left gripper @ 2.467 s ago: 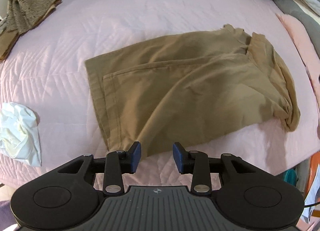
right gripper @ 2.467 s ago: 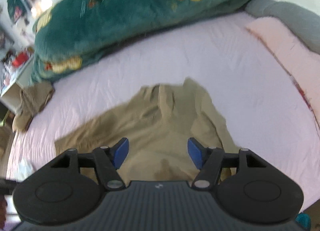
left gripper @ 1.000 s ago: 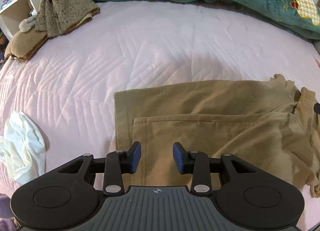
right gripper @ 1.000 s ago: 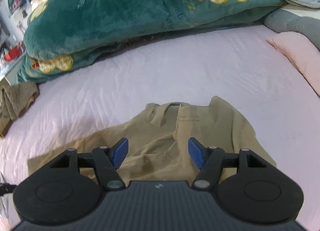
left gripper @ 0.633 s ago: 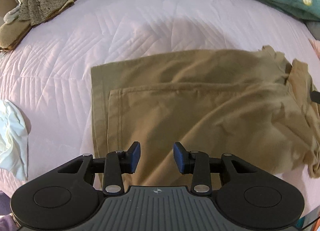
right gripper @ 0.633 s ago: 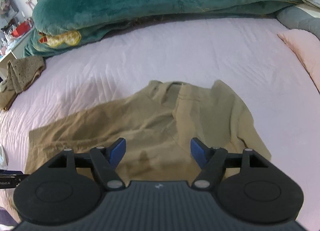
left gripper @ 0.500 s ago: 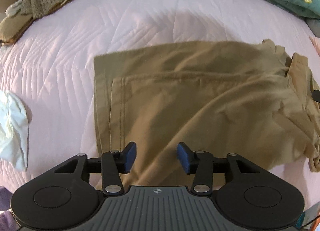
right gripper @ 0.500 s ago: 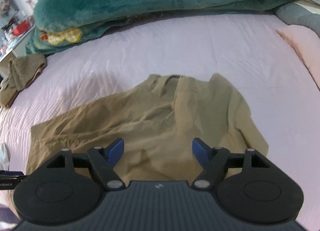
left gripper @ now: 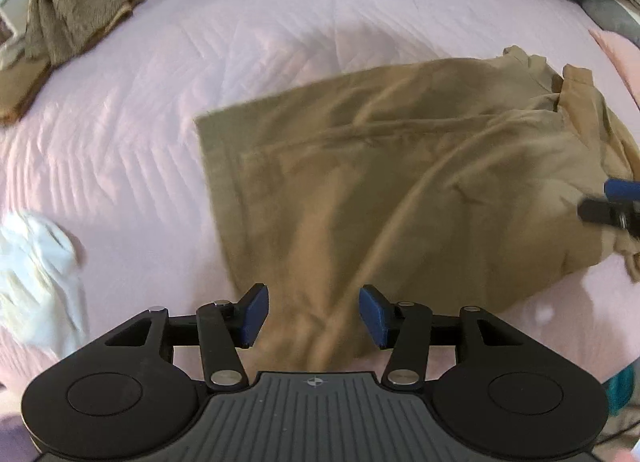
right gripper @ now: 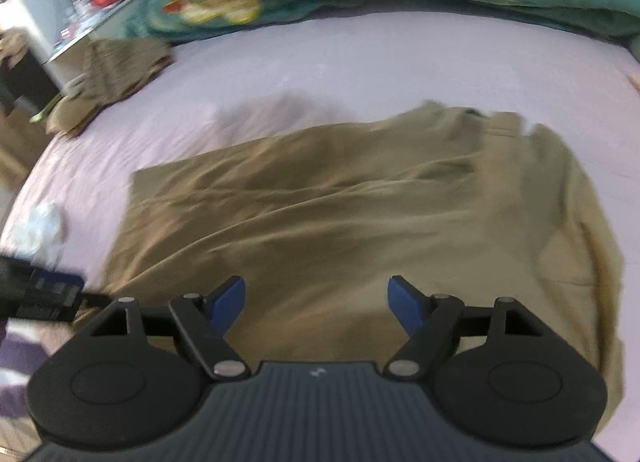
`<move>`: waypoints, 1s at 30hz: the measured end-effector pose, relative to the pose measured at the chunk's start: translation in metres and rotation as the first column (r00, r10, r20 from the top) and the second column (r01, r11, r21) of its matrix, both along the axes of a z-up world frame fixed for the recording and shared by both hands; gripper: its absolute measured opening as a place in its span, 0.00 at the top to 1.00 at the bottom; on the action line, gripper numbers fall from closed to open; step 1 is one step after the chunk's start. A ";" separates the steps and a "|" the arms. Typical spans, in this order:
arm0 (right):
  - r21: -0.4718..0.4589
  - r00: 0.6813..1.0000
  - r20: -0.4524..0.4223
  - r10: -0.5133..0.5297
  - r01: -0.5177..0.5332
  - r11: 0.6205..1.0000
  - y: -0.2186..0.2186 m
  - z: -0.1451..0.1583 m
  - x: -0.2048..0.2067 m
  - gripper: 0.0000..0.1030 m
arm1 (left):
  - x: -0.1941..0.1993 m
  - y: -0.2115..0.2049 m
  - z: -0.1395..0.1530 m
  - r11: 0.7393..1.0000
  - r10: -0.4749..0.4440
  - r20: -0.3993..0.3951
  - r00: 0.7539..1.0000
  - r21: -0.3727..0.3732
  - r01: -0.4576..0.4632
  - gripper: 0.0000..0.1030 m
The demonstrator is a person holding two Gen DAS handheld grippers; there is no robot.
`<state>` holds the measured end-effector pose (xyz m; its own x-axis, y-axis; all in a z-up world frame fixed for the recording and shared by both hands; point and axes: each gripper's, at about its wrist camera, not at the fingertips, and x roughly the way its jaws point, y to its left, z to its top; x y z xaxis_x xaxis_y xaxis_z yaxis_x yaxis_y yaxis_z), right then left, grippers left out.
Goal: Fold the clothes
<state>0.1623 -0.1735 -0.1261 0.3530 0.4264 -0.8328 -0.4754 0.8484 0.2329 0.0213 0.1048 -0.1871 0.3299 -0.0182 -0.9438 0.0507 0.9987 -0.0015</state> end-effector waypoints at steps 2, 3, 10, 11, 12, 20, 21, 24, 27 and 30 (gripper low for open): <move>0.016 1.000 -0.017 0.017 -0.017 1.000 0.014 0.004 -0.014 0.24 | 0.004 0.013 0.009 1.000 -0.023 0.015 1.000 0.016 0.023 0.49; 0.026 0.999 -0.029 0.017 -0.016 1.000 0.021 0.006 -0.022 0.23 | 0.004 0.019 0.014 0.999 -0.033 0.023 0.999 0.022 0.032 0.49; 0.061 0.993 -0.080 -0.087 0.092 0.994 0.077 0.008 -0.099 0.23 | 0.000 0.077 0.007 0.996 -0.089 0.023 0.996 -0.004 0.090 0.49; 0.060 0.990 -0.069 -0.120 0.125 0.990 0.086 0.007 -0.105 0.23 | 0.002 0.085 0.006 0.993 -0.118 0.032 0.993 -0.003 0.118 0.49; 0.063 0.986 -0.067 -0.154 0.159 0.985 0.098 0.004 -0.109 0.23 | 0.008 0.092 0.007 0.989 -0.151 0.054 0.987 0.008 0.150 0.49; 0.039 0.948 -0.012 -0.318 0.318 0.947 0.187 -0.020 -0.135 0.23 | 0.080 0.107 -0.021 0.942 -0.336 0.144 0.931 0.044 0.333 0.49; 0.030 0.942 -0.011 -0.337 0.337 0.941 0.191 -0.022 -0.135 0.23 | 0.086 0.105 -0.025 0.934 -0.357 0.147 0.922 0.046 0.354 0.49; 0.015 0.918 -0.007 -0.397 0.397 0.918 0.200 -0.025 -0.136 0.23 | 0.105 0.099 -0.034 0.917 -0.399 0.160 0.903 0.064 0.394 0.49; -0.005 0.909 0.016 -0.417 0.417 0.909 0.208 -0.025 -0.134 0.22 | 0.121 0.096 -0.045 0.908 -0.420 0.153 0.895 0.070 0.414 0.49; -0.015 0.907 0.027 -0.420 0.421 0.907 0.215 -0.027 -0.133 0.21 | 0.128 0.097 -0.051 0.901 -0.434 0.141 0.890 0.065 0.430 0.49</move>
